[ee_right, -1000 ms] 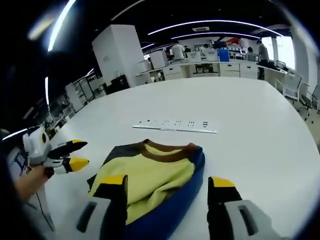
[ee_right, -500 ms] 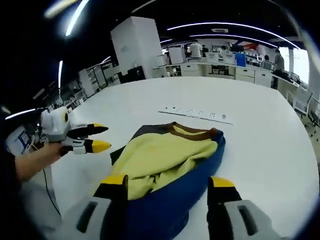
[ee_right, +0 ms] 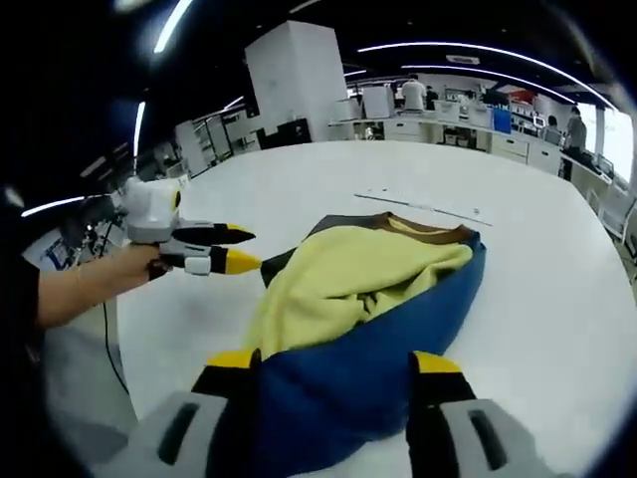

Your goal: Fold the garment on the visible template until the final outline fits inside the template.

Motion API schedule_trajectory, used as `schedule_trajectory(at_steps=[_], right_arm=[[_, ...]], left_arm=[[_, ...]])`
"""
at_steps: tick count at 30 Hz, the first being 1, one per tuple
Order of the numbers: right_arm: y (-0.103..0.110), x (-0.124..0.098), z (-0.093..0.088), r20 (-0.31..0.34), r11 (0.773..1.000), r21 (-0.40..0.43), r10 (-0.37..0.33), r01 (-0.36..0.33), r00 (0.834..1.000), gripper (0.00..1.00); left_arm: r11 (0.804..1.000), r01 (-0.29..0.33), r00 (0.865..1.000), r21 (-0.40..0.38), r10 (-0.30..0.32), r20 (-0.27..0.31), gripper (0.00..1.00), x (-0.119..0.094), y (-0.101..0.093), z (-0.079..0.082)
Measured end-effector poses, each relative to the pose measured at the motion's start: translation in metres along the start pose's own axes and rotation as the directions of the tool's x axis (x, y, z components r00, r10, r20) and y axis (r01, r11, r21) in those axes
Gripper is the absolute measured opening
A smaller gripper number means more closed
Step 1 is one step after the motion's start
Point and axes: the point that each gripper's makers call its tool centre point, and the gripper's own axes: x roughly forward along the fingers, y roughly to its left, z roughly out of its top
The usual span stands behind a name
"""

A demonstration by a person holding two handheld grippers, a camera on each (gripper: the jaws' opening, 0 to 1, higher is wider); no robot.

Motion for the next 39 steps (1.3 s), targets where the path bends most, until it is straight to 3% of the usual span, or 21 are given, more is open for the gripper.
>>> schedule_trajectory(at_steps=[9,13,23,26,32,39], right_arm=[[0.035,0.005,-0.022,-0.022,0.999,-0.011,0.042,-0.042,0.999,0.51],[0.038,0.006,-0.027,-0.036,0.997,-0.074,0.021,-0.023,0.999,0.47],[0.051,0.007,-0.03,-0.01,0.989,-0.15,-0.01,0.008,1.0,0.24],[0.048,0.013,-0.037,-0.03,0.986,-0.165,-0.019,0.013,0.999,0.23],[0.037,0.015,-0.043,-0.042,0.981,-0.19,-0.051,0.042,0.998,0.08],[0.034,0.018,-0.051,-0.057,0.981,-0.187,-0.053,0.042,0.997,0.0]], left_arm=[[1.0,0.013,1.0,0.008,-0.013,-0.017,0.34,0.003,-0.004,-0.009],[1.0,0.023,1.0,0.016,-0.023,-0.02,0.31,0.004,-0.006,-0.01],[0.999,0.031,0.999,0.021,-0.03,-0.037,0.26,0.011,-0.008,-0.017],[0.999,0.039,0.998,0.029,-0.038,-0.046,0.23,0.013,-0.011,-0.019],[0.999,0.043,0.998,0.027,-0.042,-0.046,0.18,0.018,-0.01,-0.018],[0.998,0.056,0.998,0.02,-0.055,-0.041,0.12,0.022,-0.014,-0.017]])
